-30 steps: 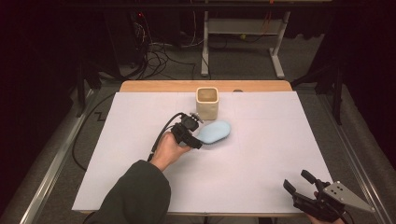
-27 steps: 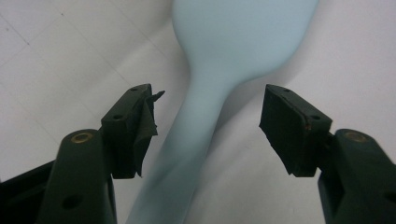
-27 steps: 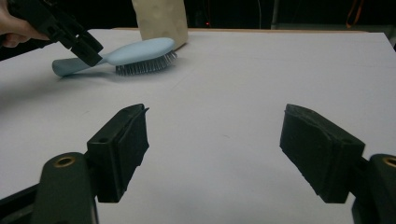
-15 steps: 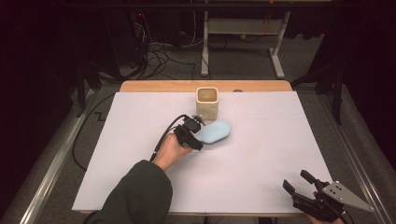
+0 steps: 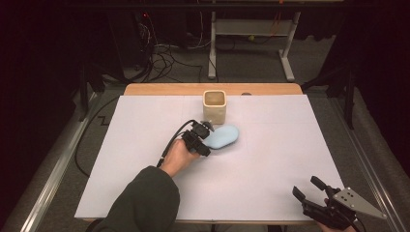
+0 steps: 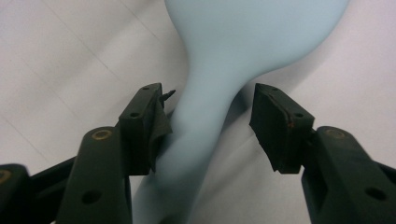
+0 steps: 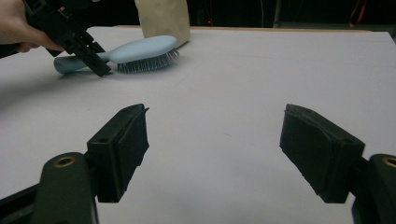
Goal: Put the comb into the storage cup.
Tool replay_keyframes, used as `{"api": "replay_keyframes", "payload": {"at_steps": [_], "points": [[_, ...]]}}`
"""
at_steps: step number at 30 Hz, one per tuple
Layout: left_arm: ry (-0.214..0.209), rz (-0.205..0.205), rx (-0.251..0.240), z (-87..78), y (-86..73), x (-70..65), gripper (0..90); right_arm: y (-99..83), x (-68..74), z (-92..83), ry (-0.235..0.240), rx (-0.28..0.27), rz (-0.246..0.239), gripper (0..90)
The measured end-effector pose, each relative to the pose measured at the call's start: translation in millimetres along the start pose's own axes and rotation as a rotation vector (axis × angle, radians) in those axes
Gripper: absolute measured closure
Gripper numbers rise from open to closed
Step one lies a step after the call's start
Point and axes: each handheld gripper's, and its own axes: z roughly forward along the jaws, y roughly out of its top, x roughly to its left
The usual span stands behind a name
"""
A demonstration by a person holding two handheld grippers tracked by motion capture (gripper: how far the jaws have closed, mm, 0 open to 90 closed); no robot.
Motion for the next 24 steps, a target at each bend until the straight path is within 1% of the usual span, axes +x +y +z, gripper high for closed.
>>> {"api": "replay_keyframes", "payload": {"at_steps": [2,6,9,13,17,19,24], "points": [[0.000,0.006,0.011,-0.3,1.0,-0.2,48.4,0.0,0.0,0.0,0.000,0.000,0.000,24.1],[-0.001,0.007,0.013,-0.2,1.2,-0.4,50.7,0.0,0.0,-0.1,0.000,-0.001,0.000,24.1],[-0.004,0.011,0.018,-0.7,1.0,-0.1,54.7,0.0,-0.1,0.0,0.000,-0.001,-0.002,24.1],[-0.009,0.017,0.022,-0.7,1.1,0.0,56.6,0.0,-0.1,0.2,0.001,0.000,-0.002,24.1],[-0.015,0.032,0.030,-1.1,1.4,-0.9,60.4,0.1,0.2,0.1,0.002,0.004,0.000,24.1],[-0.023,0.039,0.031,-1.2,1.4,-1.1,64.2,0.0,0.1,0.0,0.002,0.003,0.000,24.2],[-0.021,0.056,0.028,-1.1,1.4,-2.5,66.3,0.0,0.0,0.0,0.000,0.000,0.000,24.2]]}}
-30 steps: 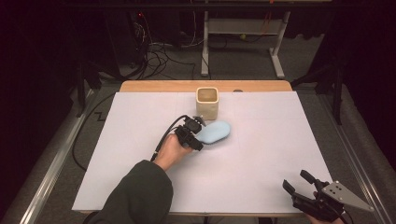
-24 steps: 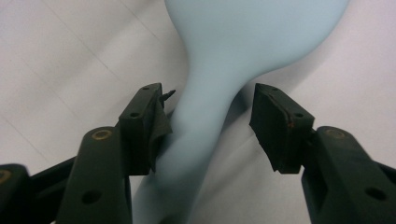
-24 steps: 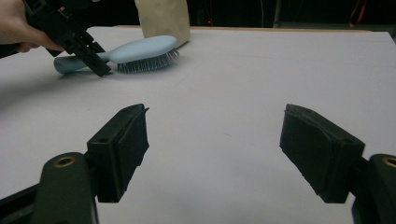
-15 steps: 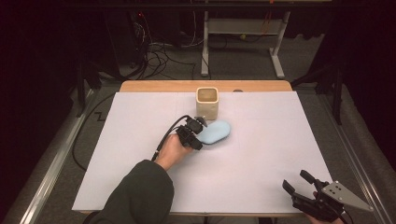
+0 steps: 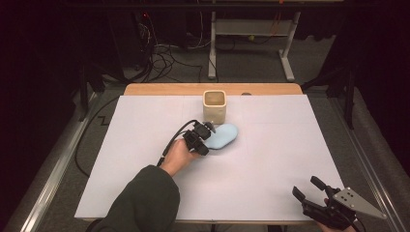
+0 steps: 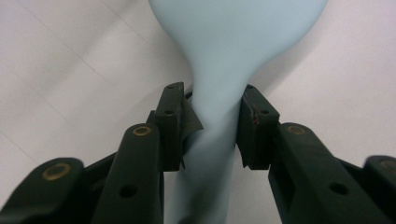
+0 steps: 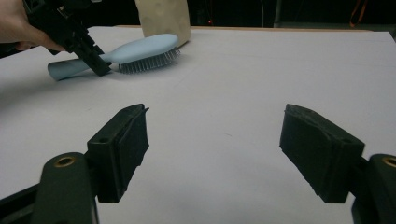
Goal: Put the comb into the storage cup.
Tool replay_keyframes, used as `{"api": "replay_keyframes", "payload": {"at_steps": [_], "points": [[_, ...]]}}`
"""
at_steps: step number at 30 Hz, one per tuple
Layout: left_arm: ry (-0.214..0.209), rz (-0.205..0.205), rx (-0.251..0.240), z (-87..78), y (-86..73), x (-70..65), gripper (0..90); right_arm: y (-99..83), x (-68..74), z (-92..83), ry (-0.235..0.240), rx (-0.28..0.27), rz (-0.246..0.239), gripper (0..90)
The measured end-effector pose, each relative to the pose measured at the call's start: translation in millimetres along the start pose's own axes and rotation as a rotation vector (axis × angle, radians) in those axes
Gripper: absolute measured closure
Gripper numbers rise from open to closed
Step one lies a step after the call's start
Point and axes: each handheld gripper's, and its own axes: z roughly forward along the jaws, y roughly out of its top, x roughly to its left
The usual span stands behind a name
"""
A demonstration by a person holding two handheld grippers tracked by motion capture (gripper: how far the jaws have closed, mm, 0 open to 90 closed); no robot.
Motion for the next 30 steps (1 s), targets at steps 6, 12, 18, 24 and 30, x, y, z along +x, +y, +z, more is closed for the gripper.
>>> {"api": "replay_keyframes", "payload": {"at_steps": [6,12,18,24,30], "points": [[-0.003,0.014,0.005,-0.1,0.5,-1.3,68.0,0.0,0.0,-0.1,-0.001,0.000,0.001,24.2],[-0.009,0.021,0.008,-0.4,0.3,-1.6,68.5,0.0,0.0,0.0,-0.001,0.000,0.000,24.2],[-0.001,0.031,0.003,-0.8,-0.2,-3.0,68.6,0.0,-0.1,-0.2,-0.001,0.000,0.000,24.3],[-0.002,0.033,-0.005,-2.2,-0.8,-4.2,68.9,0.0,0.0,-0.1,0.000,0.001,-0.001,24.4],[-0.002,0.035,-0.030,-5.6,-1.9,-4.5,68.9,-0.1,0.0,-0.2,-0.001,0.000,0.000,24.4]]}}
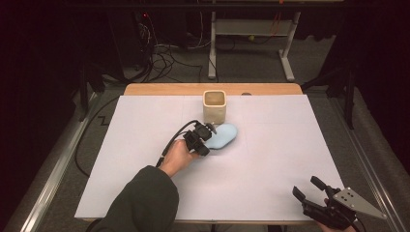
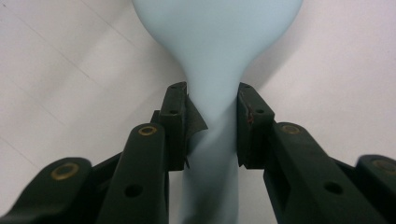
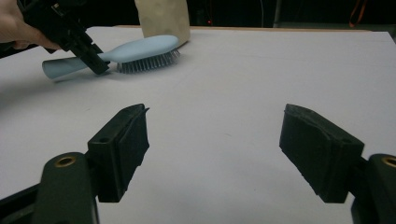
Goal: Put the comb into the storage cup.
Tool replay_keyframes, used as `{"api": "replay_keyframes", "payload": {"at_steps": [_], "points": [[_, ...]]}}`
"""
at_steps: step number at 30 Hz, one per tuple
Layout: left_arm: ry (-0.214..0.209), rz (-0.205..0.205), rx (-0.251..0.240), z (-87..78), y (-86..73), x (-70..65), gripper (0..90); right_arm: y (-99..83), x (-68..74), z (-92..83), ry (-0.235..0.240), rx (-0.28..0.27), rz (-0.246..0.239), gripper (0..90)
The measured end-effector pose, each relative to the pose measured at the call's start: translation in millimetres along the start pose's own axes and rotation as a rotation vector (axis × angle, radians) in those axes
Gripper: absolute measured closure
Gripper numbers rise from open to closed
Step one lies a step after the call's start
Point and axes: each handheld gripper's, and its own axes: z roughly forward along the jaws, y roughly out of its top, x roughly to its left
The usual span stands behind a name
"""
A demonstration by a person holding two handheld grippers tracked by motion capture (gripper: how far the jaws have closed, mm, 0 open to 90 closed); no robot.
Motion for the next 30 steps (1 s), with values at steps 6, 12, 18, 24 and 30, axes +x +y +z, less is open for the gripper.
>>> {"api": "replay_keyframes", "payload": {"at_steps": [6,12,18,24,30], "points": [[-0.001,-0.003,-0.014,-3.3,-0.7,-0.5,69.0,0.0,0.0,-0.3,0.000,-0.001,0.000,24.4],[-0.001,-0.008,-0.037,-7.6,-1.7,-1.4,69.0,-0.1,0.1,-0.4,-0.001,-0.001,0.002,24.4],[0.005,-0.003,-0.064,-12.7,-3.5,-2.9,69.1,-0.1,0.2,-0.5,-0.001,-0.001,0.002,24.4],[-0.003,-0.006,-0.079,-16.8,-6.0,-3.1,69.1,-0.1,0.1,-0.6,-0.001,-0.002,0.001,24.4],[-0.010,-0.005,-0.097,-20.1,-10.1,-3.8,69.1,-0.1,0.1,-0.6,-0.001,-0.001,0.002,24.4]]}}
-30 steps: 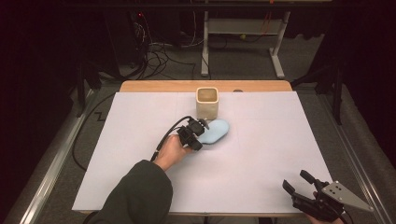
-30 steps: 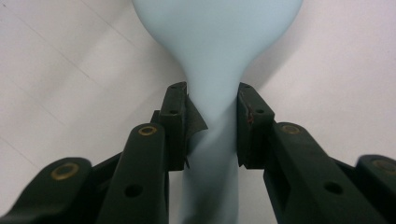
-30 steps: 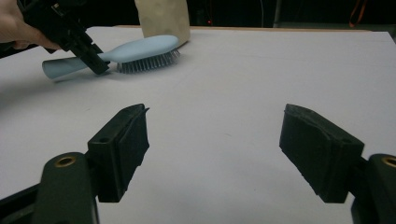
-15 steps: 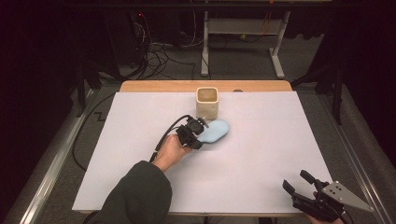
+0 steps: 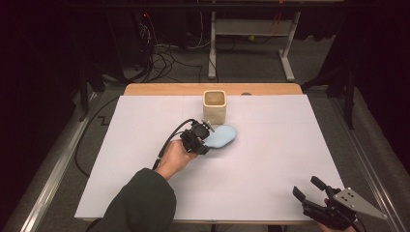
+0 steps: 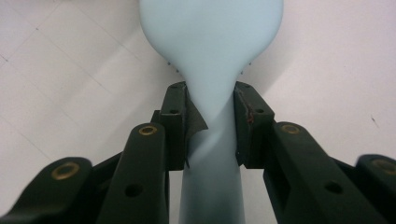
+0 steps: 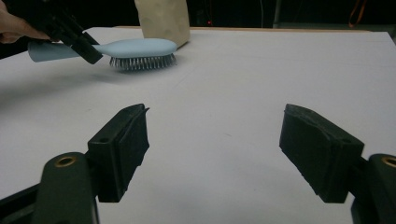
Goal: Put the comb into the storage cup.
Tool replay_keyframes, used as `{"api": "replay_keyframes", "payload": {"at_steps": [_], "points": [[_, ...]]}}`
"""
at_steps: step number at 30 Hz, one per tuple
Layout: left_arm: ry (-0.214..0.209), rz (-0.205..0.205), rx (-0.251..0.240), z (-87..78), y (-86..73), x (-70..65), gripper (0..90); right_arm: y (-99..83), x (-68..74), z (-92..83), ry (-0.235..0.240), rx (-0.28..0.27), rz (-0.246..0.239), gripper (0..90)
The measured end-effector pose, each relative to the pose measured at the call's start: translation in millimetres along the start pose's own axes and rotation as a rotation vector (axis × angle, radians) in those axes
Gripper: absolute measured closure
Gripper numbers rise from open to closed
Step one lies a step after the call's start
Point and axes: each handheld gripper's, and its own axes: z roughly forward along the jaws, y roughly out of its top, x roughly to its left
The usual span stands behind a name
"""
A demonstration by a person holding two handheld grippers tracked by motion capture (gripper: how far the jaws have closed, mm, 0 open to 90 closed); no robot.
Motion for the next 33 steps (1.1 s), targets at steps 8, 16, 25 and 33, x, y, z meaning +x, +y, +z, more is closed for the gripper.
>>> {"api": "replay_keyframes", "payload": {"at_steps": [8,16,25,33], "points": [[-0.001,0.006,-0.020,-7.4,-6.9,-1.0,69.2,0.0,0.0,0.2,0.001,0.001,0.002,24.4],[-0.009,0.009,-0.047,-15.1,-18.3,-2.6,69.1,-0.1,0.1,0.4,0.002,0.001,0.002,24.4],[-0.022,0.006,-0.085,-27.8,-33.6,-3.5,69.1,-0.1,0.6,0.9,0.004,-0.001,0.006,24.0],[-0.032,-0.004,-0.122,-38.3,-49.5,-3.4,69.1,0.3,2.0,1.8,0.007,0.003,0.007,23.8]]}}
